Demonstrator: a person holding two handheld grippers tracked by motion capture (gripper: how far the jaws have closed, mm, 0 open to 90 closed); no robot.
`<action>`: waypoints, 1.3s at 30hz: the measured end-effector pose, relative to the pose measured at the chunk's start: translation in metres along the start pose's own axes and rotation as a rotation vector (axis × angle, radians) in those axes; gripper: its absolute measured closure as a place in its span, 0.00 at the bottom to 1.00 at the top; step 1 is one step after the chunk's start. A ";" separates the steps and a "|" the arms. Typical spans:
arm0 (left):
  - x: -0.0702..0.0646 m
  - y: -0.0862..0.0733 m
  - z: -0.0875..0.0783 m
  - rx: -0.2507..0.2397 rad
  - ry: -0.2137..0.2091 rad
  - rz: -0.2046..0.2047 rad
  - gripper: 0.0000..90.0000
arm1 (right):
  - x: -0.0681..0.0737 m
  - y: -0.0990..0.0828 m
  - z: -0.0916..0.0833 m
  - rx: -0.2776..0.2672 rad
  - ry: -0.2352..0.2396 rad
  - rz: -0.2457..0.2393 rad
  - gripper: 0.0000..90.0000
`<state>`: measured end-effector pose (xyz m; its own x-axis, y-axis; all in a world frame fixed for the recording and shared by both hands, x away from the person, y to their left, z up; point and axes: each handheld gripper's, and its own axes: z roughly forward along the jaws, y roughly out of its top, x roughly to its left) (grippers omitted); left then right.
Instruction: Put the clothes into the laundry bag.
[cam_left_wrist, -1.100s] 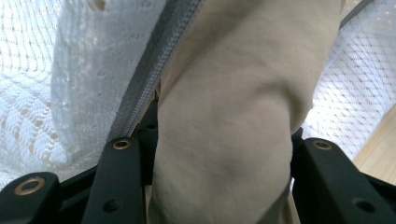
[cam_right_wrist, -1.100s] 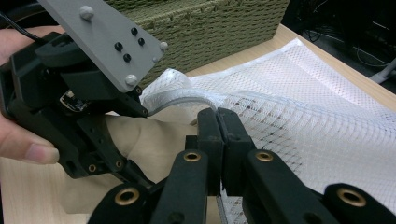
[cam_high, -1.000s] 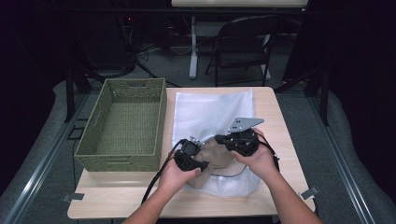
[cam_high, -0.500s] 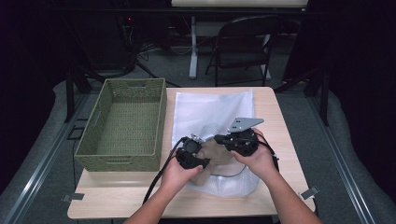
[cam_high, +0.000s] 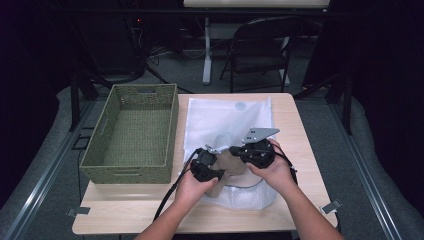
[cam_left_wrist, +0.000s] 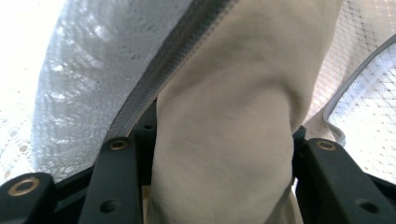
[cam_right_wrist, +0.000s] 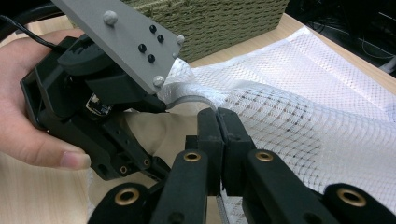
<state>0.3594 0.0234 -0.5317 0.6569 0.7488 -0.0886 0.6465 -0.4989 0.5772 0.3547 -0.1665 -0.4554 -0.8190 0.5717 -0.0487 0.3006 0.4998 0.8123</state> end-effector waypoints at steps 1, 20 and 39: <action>0.000 0.000 0.001 -0.003 0.007 0.007 0.55 | 0.000 0.000 0.000 0.002 -0.001 -0.001 0.99; -0.003 -0.001 -0.004 -0.032 0.009 0.024 0.33 | -0.003 -0.004 0.003 0.011 -0.001 0.013 0.99; -0.010 -0.013 -0.040 -0.096 -0.040 0.037 0.25 | -0.005 -0.006 0.003 0.010 -0.007 0.025 0.98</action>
<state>0.3290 0.0401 -0.5063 0.6956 0.7119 -0.0968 0.5826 -0.4802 0.6557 0.3588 -0.1706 -0.4616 -0.8078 0.5886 -0.0327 0.3259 0.4920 0.8073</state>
